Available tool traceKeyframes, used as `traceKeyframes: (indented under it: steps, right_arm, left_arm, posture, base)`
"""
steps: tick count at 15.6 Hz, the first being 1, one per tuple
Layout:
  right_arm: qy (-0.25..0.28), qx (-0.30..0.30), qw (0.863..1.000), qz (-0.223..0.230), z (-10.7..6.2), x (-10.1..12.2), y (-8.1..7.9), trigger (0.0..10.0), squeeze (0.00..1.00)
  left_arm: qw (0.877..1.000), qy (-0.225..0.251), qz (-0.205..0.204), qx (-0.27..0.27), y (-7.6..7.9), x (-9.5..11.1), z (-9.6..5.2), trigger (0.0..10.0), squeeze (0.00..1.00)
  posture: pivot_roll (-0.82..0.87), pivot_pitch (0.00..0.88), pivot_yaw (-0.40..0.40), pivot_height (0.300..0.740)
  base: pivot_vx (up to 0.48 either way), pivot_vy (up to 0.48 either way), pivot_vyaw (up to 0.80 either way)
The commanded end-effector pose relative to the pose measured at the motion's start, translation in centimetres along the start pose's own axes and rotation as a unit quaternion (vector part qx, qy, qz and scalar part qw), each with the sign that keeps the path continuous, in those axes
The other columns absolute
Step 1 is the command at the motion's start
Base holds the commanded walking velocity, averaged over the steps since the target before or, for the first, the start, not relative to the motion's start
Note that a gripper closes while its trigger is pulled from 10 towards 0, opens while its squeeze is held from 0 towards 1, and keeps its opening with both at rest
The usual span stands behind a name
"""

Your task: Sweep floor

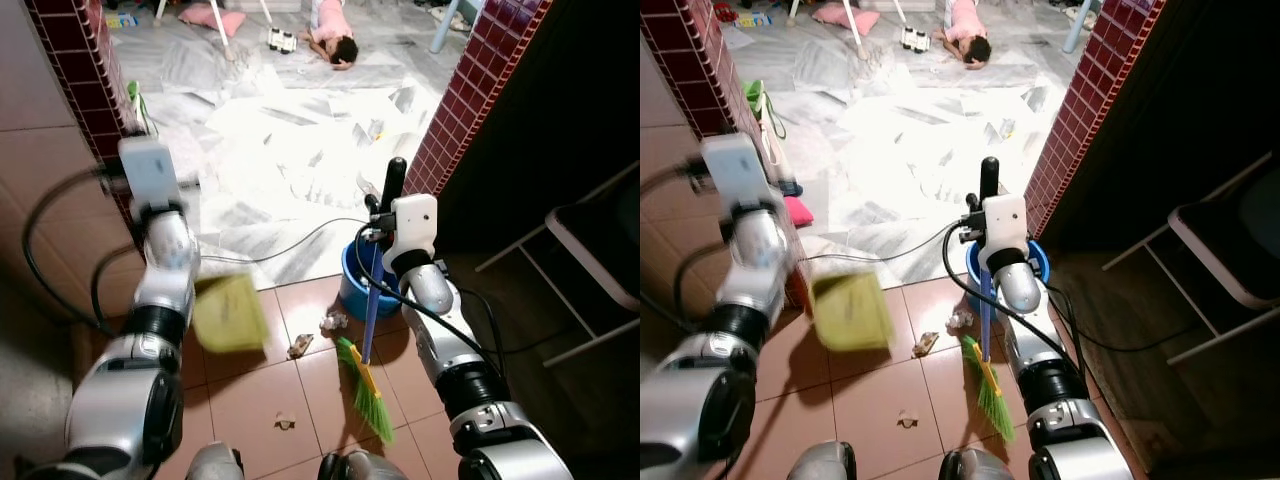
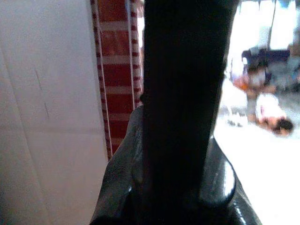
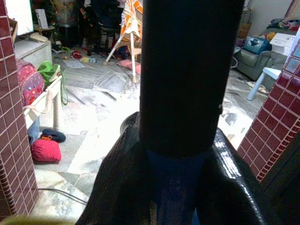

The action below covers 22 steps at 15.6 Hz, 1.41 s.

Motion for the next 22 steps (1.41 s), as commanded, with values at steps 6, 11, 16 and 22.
traceKeyframes:
  steps: [6, 11, 16, 22]
  right_arm:
    - [-0.003, -0.001, 1.0, 0.004, 0.0, -0.2, -0.1, 10.0, 0.0]
    - [0.013, 0.11, 0.994, 0.002, 0.1, 0.6, -1.0, 10.0, 0.0]
    - [-0.015, 0.094, 0.994, 0.048, -0.1, -0.5, -1.2, 10.0, 0.0]
    - [-0.063, 0.078, 0.994, 0.046, -0.2, -2.2, -1.3, 10.0, 0.0]
  left_arm:
    - [0.998, -0.028, 0.012, -0.05, 0.8, -2.7, -2.4, 10.0, 0.0]
    - [0.988, -0.051, -0.026, -0.146, 3.9, -3.2, -3.5, 10.0, 0.0]
    - [0.98, -0.08, -0.003, -0.181, 5.3, -4.8, -5.2, 10.0, 0.0]
    - [0.975, -0.093, 0.032, -0.199, 5.5, -5.1, -4.9, 10.0, 0.0]
  posture:
    - [-0.05, 0.06, -0.112, 0.74]
    - [-0.05, 0.054, -0.114, 0.74]
    - [-0.06, 0.055, -0.12, 0.74]
    - [-0.05, 0.05, -0.118, 0.74]
  base:
    - [0.0, 0.0, 0.0]
    - [0.0, 0.0, 0.0]
    - [0.0, 0.0, 0.0]
    - [0.0, 0.0, 0.0]
Point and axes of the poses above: a point about 5 cm out from each wrist's last joint towards the gripper, its own z axis pointing out of the wrist towards the gripper, its own x axis along the axis of the wrist's last joint, y = z × x, the point moved 5 cm from there along z, pointing out of the wrist towards the gripper, and after that the axes turned 7 degrees about -z, right-handed, at the moved point
